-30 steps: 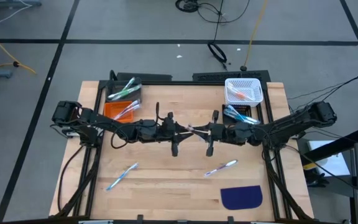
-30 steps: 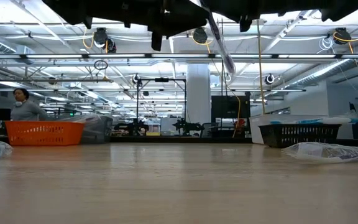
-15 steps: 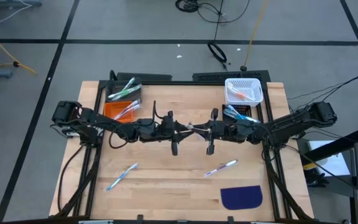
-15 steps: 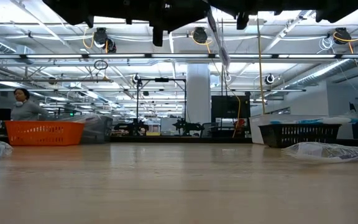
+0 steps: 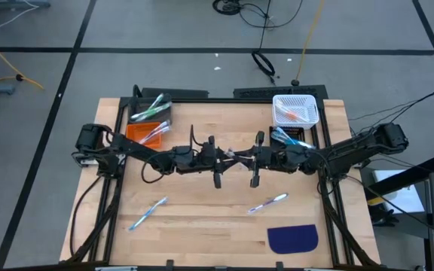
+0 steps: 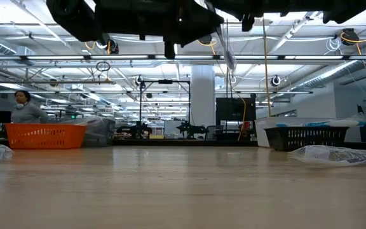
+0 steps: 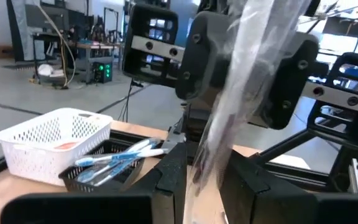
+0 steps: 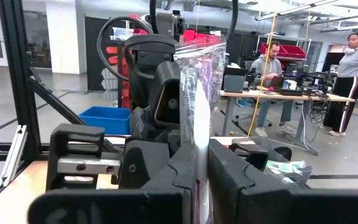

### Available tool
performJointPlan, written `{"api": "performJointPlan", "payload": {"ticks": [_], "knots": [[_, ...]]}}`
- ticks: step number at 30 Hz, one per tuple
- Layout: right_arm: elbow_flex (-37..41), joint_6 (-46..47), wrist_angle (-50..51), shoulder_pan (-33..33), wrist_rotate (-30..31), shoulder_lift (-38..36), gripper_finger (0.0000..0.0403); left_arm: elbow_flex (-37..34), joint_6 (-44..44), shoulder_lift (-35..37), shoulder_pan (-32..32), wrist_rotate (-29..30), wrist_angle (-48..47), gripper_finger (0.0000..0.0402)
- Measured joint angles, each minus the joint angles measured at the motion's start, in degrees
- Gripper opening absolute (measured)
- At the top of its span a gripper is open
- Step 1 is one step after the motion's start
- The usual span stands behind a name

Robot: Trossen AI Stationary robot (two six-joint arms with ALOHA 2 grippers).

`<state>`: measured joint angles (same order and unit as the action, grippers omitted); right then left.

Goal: Pick & Place Toothbrushes
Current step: Put the purple toothbrush in the orange bin

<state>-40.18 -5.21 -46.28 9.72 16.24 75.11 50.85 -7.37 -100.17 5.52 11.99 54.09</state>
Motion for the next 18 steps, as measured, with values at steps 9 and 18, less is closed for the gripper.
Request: {"api": "performJointPlan", "payload": {"ticks": [9, 18], "knots": [[0.00, 1.26, 1.59, -0.02, 0.18, -0.02, 0.0017, 0.00, 1.33, -0.17, 0.00, -0.26, -0.44, 0.0012], [0.00, 1.33, 3.42, -0.02, 0.15, -0.02, 0.0065, 0.00, 1.16, -0.15, 0.19, 0.08, -0.56, 0.0004]]}}
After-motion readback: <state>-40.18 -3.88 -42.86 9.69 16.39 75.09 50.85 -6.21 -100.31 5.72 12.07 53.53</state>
